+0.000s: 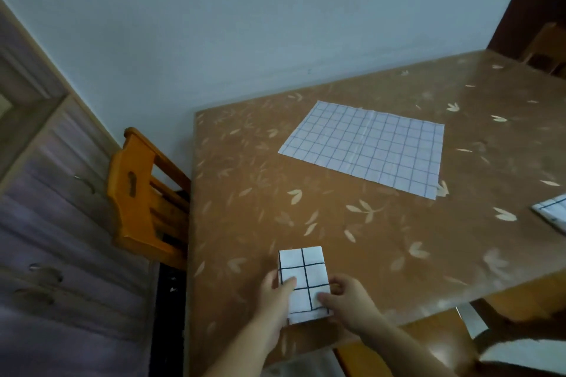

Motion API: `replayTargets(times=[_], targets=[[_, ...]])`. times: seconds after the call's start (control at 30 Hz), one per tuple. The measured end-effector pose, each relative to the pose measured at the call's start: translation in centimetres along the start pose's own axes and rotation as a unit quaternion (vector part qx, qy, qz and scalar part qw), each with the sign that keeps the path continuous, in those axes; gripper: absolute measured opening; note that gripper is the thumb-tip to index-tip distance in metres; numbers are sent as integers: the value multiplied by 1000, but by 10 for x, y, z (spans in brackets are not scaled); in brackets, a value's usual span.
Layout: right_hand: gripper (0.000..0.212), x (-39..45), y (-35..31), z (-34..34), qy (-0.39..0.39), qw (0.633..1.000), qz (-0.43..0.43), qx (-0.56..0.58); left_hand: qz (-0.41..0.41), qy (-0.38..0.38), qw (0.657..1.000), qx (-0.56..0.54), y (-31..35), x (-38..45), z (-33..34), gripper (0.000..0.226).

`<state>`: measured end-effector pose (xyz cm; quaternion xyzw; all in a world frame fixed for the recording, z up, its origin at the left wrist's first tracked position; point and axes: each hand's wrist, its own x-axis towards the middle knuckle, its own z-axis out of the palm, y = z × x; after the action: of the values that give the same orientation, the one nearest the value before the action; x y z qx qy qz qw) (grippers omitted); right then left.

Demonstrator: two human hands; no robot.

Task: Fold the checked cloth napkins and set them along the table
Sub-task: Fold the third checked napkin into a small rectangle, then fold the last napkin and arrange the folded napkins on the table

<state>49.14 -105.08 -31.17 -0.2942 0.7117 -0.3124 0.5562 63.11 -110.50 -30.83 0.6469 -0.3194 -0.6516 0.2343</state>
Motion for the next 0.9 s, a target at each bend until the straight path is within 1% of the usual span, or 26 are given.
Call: replayTargets(times=[0.1, 0.13, 0.2, 0.27, 0.37, 0.47, 0.53, 0.57, 0.63, 0.67, 0.7, 0.8, 0.9], targets=[[27, 12, 3, -6, 12, 998, -23, -53, 13, 43, 998, 46, -2, -10, 3, 61], [30, 14, 6, -9, 15, 996, -25, -80, 21, 50, 996, 72, -4, -14, 3, 66], [37, 15, 9, -16, 26, 991, -38, -128, 42, 64, 988, 130, -9, -21, 4, 68], [43, 12, 13, -25, 30, 989, -50, -137, 60, 83, 978, 184, -14, -28, 3, 70], [48, 2, 18, -35, 31, 982, -65, -176, 81, 95, 966, 228, -18, -39, 0, 65], [58, -14, 19, -47, 34, 971, -74, -226, 127, 90, 946, 283, -15, -54, 2, 59], [59, -28, 16, -61, 47, 954, -96, -281, 180, 85, 913, 357, -12, -64, 4, 56], [60, -37, 14, -70, 54, 942, -107, -314, 208, 88, 885, 408, -10, -69, 5, 57], [64, -55, 8, -91, 74, 913, -123, -382, 265, 95, 817, 503, -2, -81, 11, 58], [65, -66, 3, -103, 89, 895, -131, -417, 288, 93, 790, 533, 2, -88, 15, 57], [64, -75, 0, -116, 107, 877, -142, -447, 305, 87, 773, 550, 6, -94, 21, 57], [62, -103, -13, -151, 150, 837, -168, -499, 340, 80, 745, 568, 15, -117, 39, 53], [62, -122, -24, -184, 177, 815, -181, -521, 357, 76, 726, 582, 25, -136, 58, 53]])
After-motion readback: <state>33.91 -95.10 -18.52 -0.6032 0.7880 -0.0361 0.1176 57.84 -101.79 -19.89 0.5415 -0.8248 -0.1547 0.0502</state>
